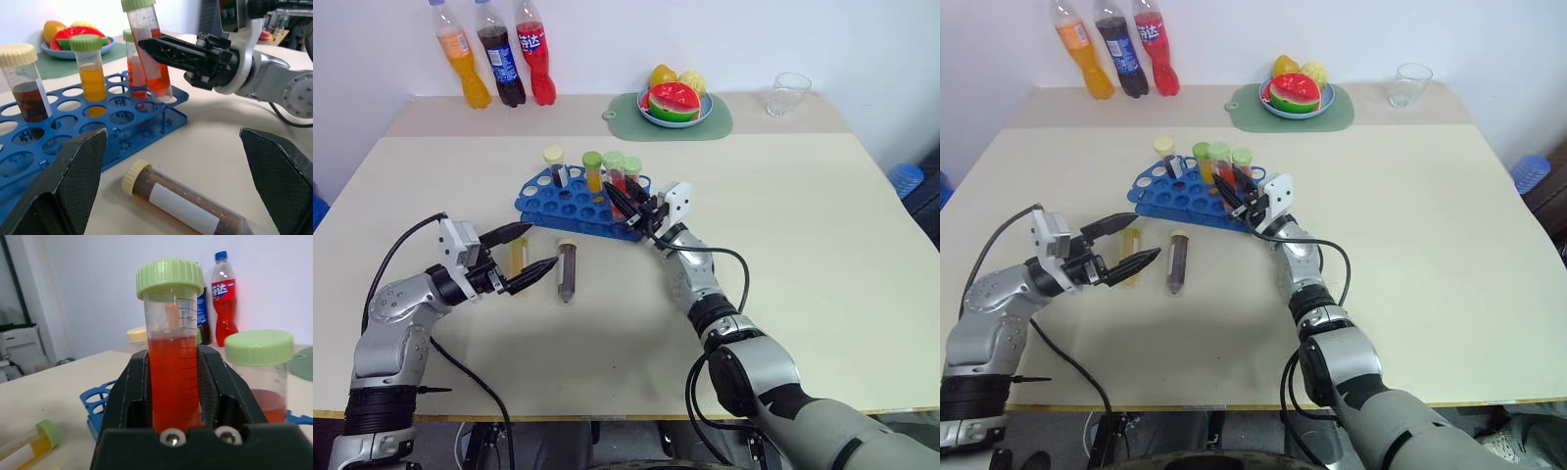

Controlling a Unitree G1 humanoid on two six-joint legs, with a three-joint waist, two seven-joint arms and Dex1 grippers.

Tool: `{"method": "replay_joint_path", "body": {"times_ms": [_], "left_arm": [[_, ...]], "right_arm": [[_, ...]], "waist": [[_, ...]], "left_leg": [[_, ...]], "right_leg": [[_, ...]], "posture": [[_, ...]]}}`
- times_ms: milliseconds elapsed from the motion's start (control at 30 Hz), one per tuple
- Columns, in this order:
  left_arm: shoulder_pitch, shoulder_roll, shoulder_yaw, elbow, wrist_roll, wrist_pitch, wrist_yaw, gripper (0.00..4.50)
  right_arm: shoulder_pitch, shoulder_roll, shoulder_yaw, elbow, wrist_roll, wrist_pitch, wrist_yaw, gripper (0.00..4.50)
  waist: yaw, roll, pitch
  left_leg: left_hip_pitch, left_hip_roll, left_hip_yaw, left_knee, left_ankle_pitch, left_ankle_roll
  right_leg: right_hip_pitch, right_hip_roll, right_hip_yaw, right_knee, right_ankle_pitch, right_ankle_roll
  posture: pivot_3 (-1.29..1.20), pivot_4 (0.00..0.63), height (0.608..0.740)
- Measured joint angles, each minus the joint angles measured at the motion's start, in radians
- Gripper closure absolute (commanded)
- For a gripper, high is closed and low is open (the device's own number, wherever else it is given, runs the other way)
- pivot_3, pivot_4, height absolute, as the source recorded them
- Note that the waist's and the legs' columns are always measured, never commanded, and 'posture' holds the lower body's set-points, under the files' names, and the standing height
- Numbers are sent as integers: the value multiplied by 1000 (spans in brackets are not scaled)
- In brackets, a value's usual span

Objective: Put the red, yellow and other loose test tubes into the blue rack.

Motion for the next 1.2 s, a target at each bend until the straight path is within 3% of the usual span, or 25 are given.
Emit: {"method": "replay_joint_path", "body": {"times_ms": [433, 1067, 1200], "left_arm": [[2, 2, 0, -3, 0, 1, 3, 0], [45, 33, 37, -41, -24, 19, 9, 0], [45, 33, 39, -43, -30, 23, 11, 0]], "right_arm": [[47, 2, -4, -33, -21, -32, 50, 3636], [-33, 49, -53, 128, -57, -110, -124, 3636], [-20, 57, -71, 133, -55, -133, -130, 1736]], "waist": [[0, 0, 0], [-20, 0, 0], [-21, 0, 0]], "left_leg": [[0, 0, 0, 0, 0, 0], [1, 0, -2, 0, 1, -1], [1, 0, -2, -1, 1, -1]], "right_leg": [[0, 0, 0, 0, 0, 0], [1, 0, 0, 0, 1, -1], [1, 0, 0, 0, 1, -1]], "posture": [[0, 150, 740], [0, 150, 740], [0, 150, 740]]}}
